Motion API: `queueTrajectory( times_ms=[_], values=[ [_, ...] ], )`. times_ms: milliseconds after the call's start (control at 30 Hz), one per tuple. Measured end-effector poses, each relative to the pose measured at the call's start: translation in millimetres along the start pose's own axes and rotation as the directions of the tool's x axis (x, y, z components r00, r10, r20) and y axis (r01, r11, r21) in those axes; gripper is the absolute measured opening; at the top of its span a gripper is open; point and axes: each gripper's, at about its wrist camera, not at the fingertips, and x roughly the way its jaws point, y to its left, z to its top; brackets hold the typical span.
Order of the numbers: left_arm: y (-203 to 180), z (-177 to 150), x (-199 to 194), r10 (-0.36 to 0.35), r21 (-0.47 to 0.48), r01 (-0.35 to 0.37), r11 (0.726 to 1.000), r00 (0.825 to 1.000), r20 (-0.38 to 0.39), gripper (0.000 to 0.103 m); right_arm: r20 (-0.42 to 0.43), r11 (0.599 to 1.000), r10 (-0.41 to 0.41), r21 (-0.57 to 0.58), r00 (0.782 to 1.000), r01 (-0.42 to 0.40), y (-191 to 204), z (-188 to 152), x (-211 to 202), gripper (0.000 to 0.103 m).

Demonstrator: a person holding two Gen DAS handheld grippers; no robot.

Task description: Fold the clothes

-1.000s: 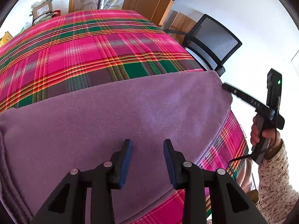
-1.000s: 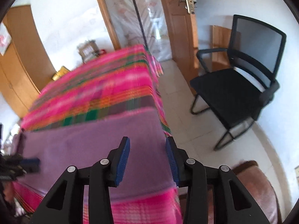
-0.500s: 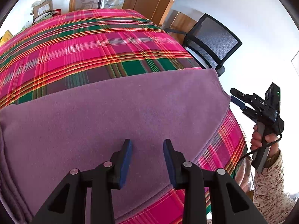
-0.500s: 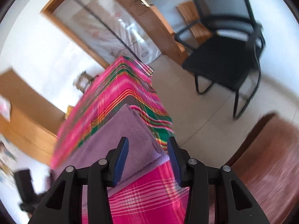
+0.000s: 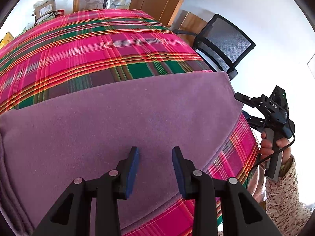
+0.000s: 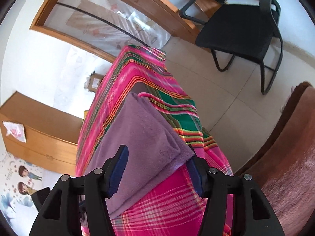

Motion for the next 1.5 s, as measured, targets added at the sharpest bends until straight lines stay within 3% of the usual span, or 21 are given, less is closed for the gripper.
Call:
queueTrajectory(
  times_ms=[133, 233, 300, 567, 733, 900, 1200, 1500],
  values=[
    [0.0, 0.1, 0.7, -0.001, 0.001, 0.001, 1.0, 1.0, 0.0, 0.035, 0.018, 1.0, -0.022, -0.015, 1.0, 0.022, 3.8, -0.2, -2.0, 0.058],
    [-0.1, 0.0, 0.8, -0.001, 0.002, 0.001, 1.0, 1.0, 0.001, 0.035, 0.028, 0.999, -0.04, -0.012, 0.999, 0.04, 1.8, 1.6, -3.4, 0.046],
    [0.0, -0.1, 0.7, -0.002, 0.001, 0.002, 1.0, 1.0, 0.001, 0.035, 0.033, 0.999, -0.049, -0.013, 0.998, 0.049, 1.1, 1.6, -5.3, 0.032],
    [-0.5, -0.4, 1.2, -0.001, 0.001, 0.001, 1.0, 1.0, 0.003, 0.035, 0.077, 0.995, -0.091, -0.044, 0.993, 0.094, 6.5, 1.5, -14.4, 0.014],
    [-0.4, -0.3, 1.5, 0.0, 0.0, 0.0, 1.0, 1.0, 0.003, 0.035, 0.146, 0.974, -0.128, -0.17, 0.981, 0.152, 32.8, -3.8, -19.9, 0.011],
    [0.5, -0.5, 1.1, -0.004, -0.003, 0.004, 1.0, 1.0, 0.003, 0.035, 0.186, 0.956, -0.091, -0.259, 0.978, 0.138, 59.0, -8.5, -30.8, 0.011],
    [4.8, -1.4, -1.8, -0.03, -0.014, 0.03, 0.999, 1.0, 0.003, 0.035, 0.195, 0.88, -0.01, -0.463, 0.981, 0.101, 124.5, -30.3, -38.8, 0.011],
    [16.2, -8.6, -13.4, -0.062, -0.036, 0.062, 0.997, 0.998, 0.016, 0.035, 0.164, 0.771, 0.042, -0.632, 0.986, 0.072, 186.3, -76.7, -28.4, 0.011]
  ],
)
